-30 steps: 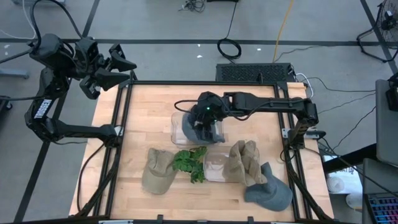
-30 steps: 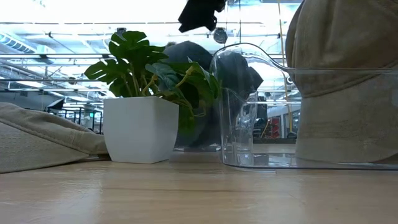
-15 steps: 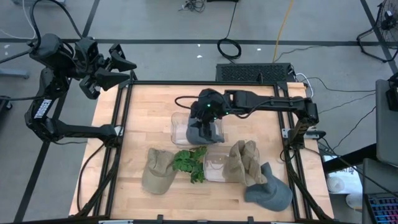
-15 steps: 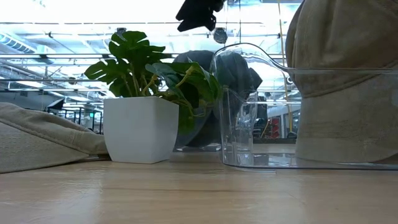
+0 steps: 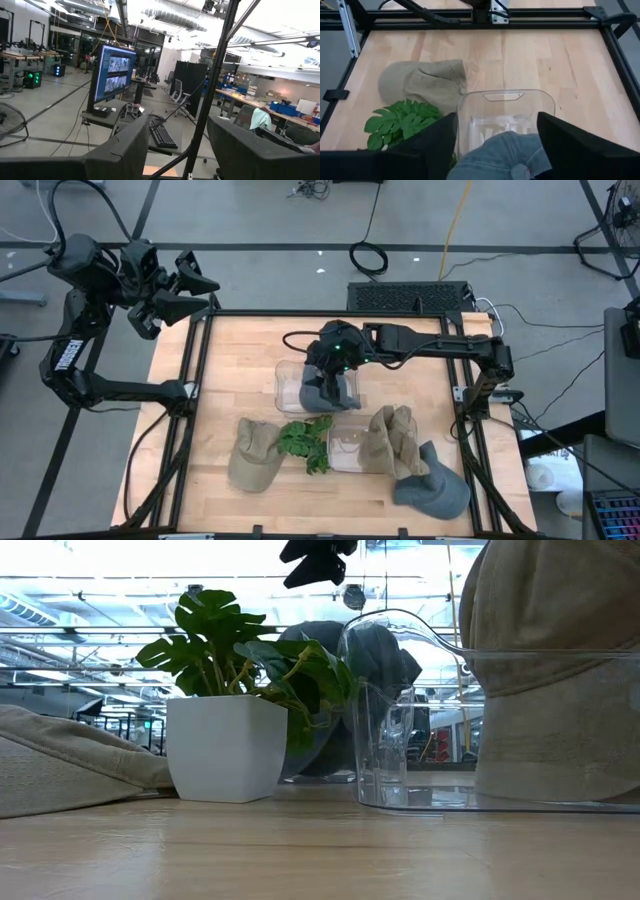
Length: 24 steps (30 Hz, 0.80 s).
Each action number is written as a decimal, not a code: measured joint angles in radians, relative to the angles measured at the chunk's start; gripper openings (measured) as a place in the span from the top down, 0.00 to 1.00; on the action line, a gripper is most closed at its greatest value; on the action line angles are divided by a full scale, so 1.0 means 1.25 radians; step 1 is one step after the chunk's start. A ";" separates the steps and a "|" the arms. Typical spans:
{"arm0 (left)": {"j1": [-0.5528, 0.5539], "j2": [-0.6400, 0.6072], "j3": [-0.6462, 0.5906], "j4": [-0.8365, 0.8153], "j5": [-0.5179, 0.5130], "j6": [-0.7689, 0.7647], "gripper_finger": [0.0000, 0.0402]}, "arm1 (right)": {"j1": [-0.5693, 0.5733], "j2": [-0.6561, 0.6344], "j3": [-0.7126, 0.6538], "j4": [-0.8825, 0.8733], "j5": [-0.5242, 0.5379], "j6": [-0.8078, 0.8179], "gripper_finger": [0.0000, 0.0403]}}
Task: Pick & Place hat
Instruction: Put the gray cap into the top transparent bin
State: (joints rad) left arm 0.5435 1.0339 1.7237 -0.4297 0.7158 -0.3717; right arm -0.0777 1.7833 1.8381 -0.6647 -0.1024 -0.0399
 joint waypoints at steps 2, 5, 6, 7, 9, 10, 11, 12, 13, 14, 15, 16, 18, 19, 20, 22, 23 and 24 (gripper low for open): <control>0.000 0.000 0.000 0.000 0.000 0.000 0.48 | 0.003 -0.015 -0.001 -0.011 -0.001 -0.002 0.31; 0.000 0.000 0.000 0.000 0.000 0.000 0.48 | 0.006 -0.043 0.000 -0.008 -0.002 0.003 0.27; 0.000 0.000 0.000 0.000 0.000 0.000 0.48 | 0.006 -0.058 0.000 -0.019 -0.003 0.010 0.27; 0.000 0.000 0.000 0.000 0.000 0.000 0.48 | 0.006 -0.071 0.000 -0.031 -0.003 0.020 0.27; 0.000 0.000 0.000 0.000 0.000 0.000 0.48 | 0.006 -0.098 0.000 -0.037 -0.002 0.041 0.27; 0.000 0.000 0.000 -0.001 0.000 0.000 0.48 | 0.006 -0.117 0.000 -0.056 -0.002 0.046 0.27; 0.000 0.000 0.000 -0.001 0.000 0.000 0.48 | 0.006 -0.133 -0.001 -0.077 -0.001 0.053 0.28; 0.000 0.000 0.000 0.000 0.000 0.000 0.48 | 0.006 -0.149 -0.001 -0.087 -0.002 0.063 0.28; 0.000 0.000 0.000 0.000 0.000 0.000 0.48 | 0.006 -0.165 0.001 -0.098 -0.001 0.072 0.29; 0.000 0.000 0.000 0.000 0.000 0.001 0.48 | 0.006 -0.184 0.001 -0.125 -0.001 0.081 0.29; 0.000 0.000 0.000 -0.001 0.000 0.000 0.48 | 0.006 -0.198 0.001 -0.157 0.000 0.089 0.29; 0.000 0.000 0.000 0.000 0.000 0.001 0.48 | 0.006 -0.210 0.001 -0.178 0.000 0.098 0.29; 0.000 0.000 0.000 0.000 0.000 0.003 0.48 | 0.006 -0.236 0.001 -0.226 0.012 0.117 0.29; 0.000 0.000 0.000 0.000 0.000 0.003 0.48 | 0.006 -0.247 0.000 -0.265 0.022 0.127 0.29; 0.000 0.000 0.000 0.000 0.000 0.003 0.48 | 0.006 -0.257 0.000 -0.294 0.023 0.133 0.29; 0.000 0.000 0.000 0.000 -0.001 0.002 0.48 | 0.006 -0.280 0.000 -0.358 0.025 0.150 0.29; 0.000 0.000 0.000 0.000 -0.001 0.002 0.48 | 0.005 -0.287 0.000 -0.402 0.025 0.161 0.29; 0.000 0.000 0.000 0.001 -0.002 0.002 0.48 | 0.003 -0.294 0.000 -0.432 0.025 0.170 0.29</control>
State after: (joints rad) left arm 0.5438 1.0340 1.7237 -0.4289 0.7139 -0.3691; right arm -0.0741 1.4153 1.8381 -1.2046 -0.0713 0.1725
